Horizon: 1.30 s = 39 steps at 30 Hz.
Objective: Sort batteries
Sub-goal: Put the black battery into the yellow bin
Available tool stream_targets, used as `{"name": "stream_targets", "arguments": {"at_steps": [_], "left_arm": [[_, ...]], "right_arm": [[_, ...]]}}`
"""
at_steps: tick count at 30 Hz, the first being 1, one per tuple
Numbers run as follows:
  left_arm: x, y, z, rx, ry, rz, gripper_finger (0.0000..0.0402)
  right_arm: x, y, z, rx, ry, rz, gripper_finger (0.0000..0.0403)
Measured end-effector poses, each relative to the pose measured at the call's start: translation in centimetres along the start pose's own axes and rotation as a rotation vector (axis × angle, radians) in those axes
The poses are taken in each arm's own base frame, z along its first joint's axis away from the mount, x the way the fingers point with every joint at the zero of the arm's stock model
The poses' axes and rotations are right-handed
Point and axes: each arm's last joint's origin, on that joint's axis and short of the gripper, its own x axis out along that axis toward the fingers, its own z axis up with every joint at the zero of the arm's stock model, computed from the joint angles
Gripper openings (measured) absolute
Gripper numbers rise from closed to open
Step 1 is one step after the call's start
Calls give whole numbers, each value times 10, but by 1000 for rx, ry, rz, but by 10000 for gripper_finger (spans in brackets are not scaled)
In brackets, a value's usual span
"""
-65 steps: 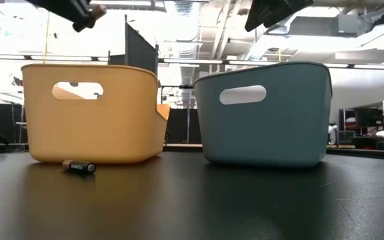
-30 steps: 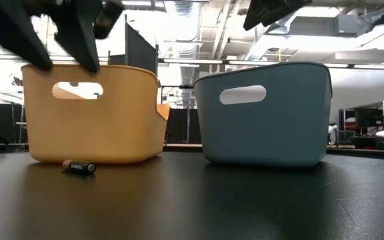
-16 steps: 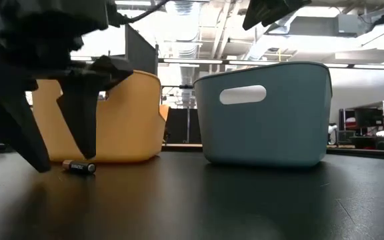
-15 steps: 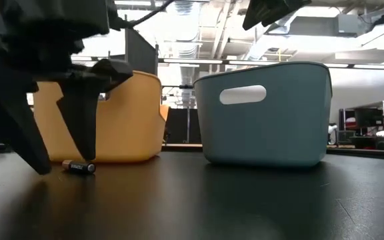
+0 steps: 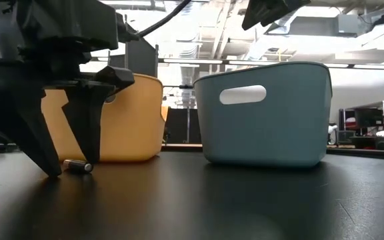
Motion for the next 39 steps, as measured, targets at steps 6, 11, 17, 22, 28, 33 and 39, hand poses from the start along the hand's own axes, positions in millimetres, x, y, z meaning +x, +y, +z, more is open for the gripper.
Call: {"name": "stream_targets", "arguments": {"at_steps": [6, 11, 17, 22, 28, 33, 39], "left_arm": [[0, 0, -1, -15, 10, -29, 159], [0, -1, -1, -19, 13, -65, 114], [0, -2, -2, -17, 25, -85, 63], [-4, -5, -3, 12, 26, -89, 62], [-11, -8, 3, 47, 20, -76, 114], [-20, -9, 8, 100, 40, -26, 155], [-25, -8, -1, 168, 154, -15, 165]], "right_arm": [[0, 0, 0, -3, 0, 0, 279], [0, 0, 0, -3, 0, 0, 279], [0, 0, 0, -4, 0, 0, 279], [0, 0, 0, -6, 1, -1, 279], [0, 0, 0, -9, 1, -1, 279], [0, 0, 0, -8, 1, -1, 279], [0, 0, 0, -8, 1, -1, 279]]}}
